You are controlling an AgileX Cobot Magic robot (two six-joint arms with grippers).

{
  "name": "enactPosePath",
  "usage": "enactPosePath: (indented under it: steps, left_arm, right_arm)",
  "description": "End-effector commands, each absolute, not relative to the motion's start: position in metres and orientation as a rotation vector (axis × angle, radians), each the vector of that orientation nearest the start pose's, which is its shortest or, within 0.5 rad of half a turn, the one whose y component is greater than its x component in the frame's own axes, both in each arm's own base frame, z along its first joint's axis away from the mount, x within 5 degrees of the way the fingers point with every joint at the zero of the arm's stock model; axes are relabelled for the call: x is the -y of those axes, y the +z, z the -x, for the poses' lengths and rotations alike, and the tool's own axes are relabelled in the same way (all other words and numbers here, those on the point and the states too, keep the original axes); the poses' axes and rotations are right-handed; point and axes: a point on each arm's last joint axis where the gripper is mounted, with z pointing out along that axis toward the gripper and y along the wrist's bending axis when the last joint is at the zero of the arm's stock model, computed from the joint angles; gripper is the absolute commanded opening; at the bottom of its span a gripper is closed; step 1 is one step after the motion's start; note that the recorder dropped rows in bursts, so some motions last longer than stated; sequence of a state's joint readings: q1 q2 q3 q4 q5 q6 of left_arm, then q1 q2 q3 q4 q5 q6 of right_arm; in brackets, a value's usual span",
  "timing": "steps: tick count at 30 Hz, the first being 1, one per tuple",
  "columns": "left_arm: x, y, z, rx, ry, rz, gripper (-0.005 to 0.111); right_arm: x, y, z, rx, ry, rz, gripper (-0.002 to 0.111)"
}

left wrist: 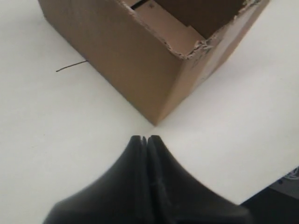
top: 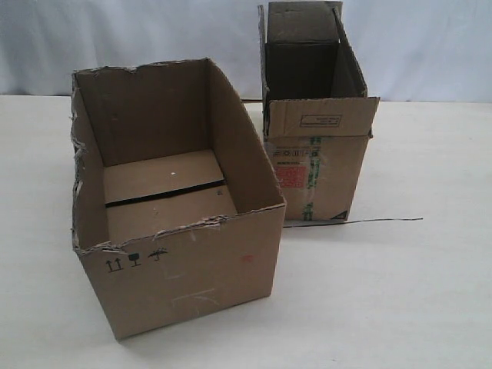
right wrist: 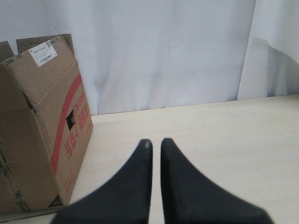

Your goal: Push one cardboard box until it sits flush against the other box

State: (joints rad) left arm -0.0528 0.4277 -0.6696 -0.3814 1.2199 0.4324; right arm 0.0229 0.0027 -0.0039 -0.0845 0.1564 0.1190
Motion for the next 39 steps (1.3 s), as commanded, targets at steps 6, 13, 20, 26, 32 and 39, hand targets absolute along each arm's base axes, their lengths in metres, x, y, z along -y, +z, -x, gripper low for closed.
enactPosePath:
  steps: [6, 13, 20, 26, 32, 39]
  left_arm:
    - [0.043, 0.308, -0.060, -2.368, -0.388, -0.788, 0.000]
    - [0.052, 0.313, -0.074, -2.379, -0.413, -0.926, 0.000]
    - [0.067, 0.329, -0.088, -2.358, -0.485, -1.018, 0.000]
    - [0.084, 0.344, -0.108, -2.320, -0.494, -1.160, 0.000]
    - [0.110, 0.345, -0.126, -2.267, -0.485, -1.397, 0.000]
    - [0.143, 0.327, -0.138, -2.224, -0.308, -1.645, 0.000]
  right_arm:
    - [0.000, 0.199, -0.056, -1.643, 0.028, -0.028, 0.005]
    - [0.000, 0.199, -0.056, -1.643, 0.028, -0.028, 0.005]
    - [0.000, 0.199, -0.056, -1.643, 0.028, -0.028, 0.005]
    - [0.000, 0.199, -0.056, -1.643, 0.028, -0.028, 0.005]
    - [0.000, 0.199, -0.056, -1.643, 0.028, -0.028, 0.005]
    - [0.000, 0.199, -0.056, -1.643, 0.028, -0.028, 0.005]
